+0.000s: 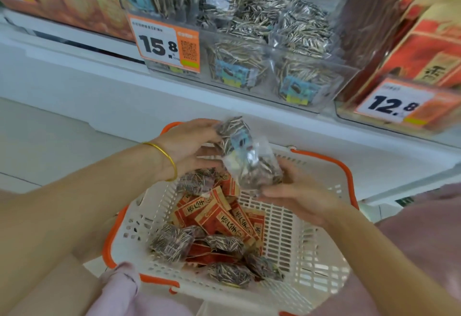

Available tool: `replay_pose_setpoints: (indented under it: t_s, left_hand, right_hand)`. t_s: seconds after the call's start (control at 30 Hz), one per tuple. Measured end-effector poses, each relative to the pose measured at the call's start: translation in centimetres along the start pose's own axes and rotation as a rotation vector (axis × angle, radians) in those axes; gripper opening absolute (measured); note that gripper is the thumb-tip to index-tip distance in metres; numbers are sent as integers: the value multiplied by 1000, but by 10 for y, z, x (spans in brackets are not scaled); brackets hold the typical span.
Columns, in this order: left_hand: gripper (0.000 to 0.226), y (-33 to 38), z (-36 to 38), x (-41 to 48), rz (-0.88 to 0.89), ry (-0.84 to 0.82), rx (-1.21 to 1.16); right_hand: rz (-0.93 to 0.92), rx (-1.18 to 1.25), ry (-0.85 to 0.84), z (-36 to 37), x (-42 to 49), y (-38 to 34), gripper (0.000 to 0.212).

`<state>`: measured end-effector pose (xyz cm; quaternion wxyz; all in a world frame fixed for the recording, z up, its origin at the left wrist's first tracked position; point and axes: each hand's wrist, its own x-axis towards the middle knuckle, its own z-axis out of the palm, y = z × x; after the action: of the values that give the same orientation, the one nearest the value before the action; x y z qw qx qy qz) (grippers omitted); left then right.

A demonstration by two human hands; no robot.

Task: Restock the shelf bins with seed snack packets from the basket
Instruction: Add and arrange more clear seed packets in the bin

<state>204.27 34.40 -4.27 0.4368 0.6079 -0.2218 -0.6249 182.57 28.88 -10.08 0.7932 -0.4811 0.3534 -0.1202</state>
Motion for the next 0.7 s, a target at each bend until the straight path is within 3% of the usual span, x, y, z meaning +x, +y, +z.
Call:
replay_pose_setpoints:
  t_s: [0.1, 0.23, 0.43, 0.53, 0.63, 0.7]
  left_hand:
    - [24, 8, 2, 3, 65, 91, 0]
    - [26, 13, 1, 6, 66, 121, 34]
    - [24, 6, 9, 10, -22, 68, 48]
    - [25, 7, 12, 12, 0, 50, 100]
    - [25, 6, 14, 14, 18, 33, 136]
    - [28, 5, 16, 13, 11, 32, 155]
  right_hand:
    - [-264, -292, 170, -5, -14, -4, 46]
    - [-480, -518, 307, -9, -26, -17, 56]
    - [-562, -448, 199, -4, -25, -15, 64]
    - [-505, -286, 95, 2, -23, -15, 46]
    - [-509, -302, 136, 8, -22, -17, 25]
    - [-509, -381, 156, 9, -21, -17, 41]
